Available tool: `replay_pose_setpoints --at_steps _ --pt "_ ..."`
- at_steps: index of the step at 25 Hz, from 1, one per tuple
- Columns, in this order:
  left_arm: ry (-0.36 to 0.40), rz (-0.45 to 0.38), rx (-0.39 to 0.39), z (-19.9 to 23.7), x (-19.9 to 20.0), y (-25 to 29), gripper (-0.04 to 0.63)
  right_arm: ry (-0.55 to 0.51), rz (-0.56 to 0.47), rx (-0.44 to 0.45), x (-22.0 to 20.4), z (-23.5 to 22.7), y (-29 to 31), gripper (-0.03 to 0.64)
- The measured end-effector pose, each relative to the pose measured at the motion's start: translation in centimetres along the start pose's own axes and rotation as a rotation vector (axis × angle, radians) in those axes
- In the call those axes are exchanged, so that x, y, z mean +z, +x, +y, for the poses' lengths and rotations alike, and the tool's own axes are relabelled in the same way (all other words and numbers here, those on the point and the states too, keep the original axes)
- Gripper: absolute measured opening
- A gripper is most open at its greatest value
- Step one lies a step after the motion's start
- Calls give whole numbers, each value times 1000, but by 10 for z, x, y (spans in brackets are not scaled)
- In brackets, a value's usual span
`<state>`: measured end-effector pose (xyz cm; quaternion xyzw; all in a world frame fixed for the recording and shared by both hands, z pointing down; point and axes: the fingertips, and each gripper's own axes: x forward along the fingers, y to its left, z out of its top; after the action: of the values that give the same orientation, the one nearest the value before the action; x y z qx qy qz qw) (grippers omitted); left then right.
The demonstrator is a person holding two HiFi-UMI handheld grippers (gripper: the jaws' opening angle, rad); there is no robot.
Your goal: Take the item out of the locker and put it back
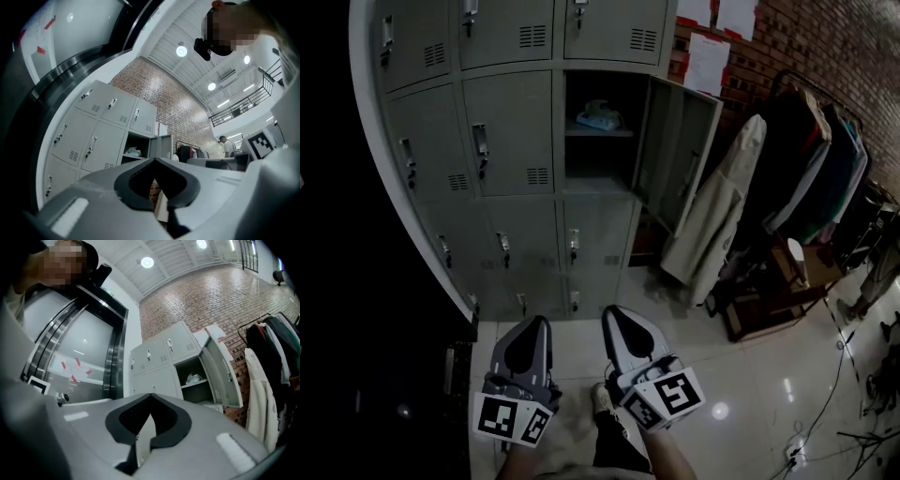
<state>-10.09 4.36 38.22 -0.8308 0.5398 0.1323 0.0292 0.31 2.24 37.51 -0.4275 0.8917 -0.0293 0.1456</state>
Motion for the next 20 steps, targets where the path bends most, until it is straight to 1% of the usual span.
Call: replay_pose_setpoints --at_steps 3,7,10,15,20 --pt "6 -4 -2 -28 24 -56 5 13 14 3 9 49 -51 3" --pt "4 -33 -16 -59 57 -96 5 -5 -15 0 39 85 -94 3" --pt "-4 -44 -20 -85 65 -109 5 8 -29 -2 52 87 -119 3" --pt "-5 -46 -27 -128 64 -110 3 38 -34 -13 69 71 -150 3" --pt "8 -32 -11 -151 57 -109 5 57 -26 27 72 67 -162 2"
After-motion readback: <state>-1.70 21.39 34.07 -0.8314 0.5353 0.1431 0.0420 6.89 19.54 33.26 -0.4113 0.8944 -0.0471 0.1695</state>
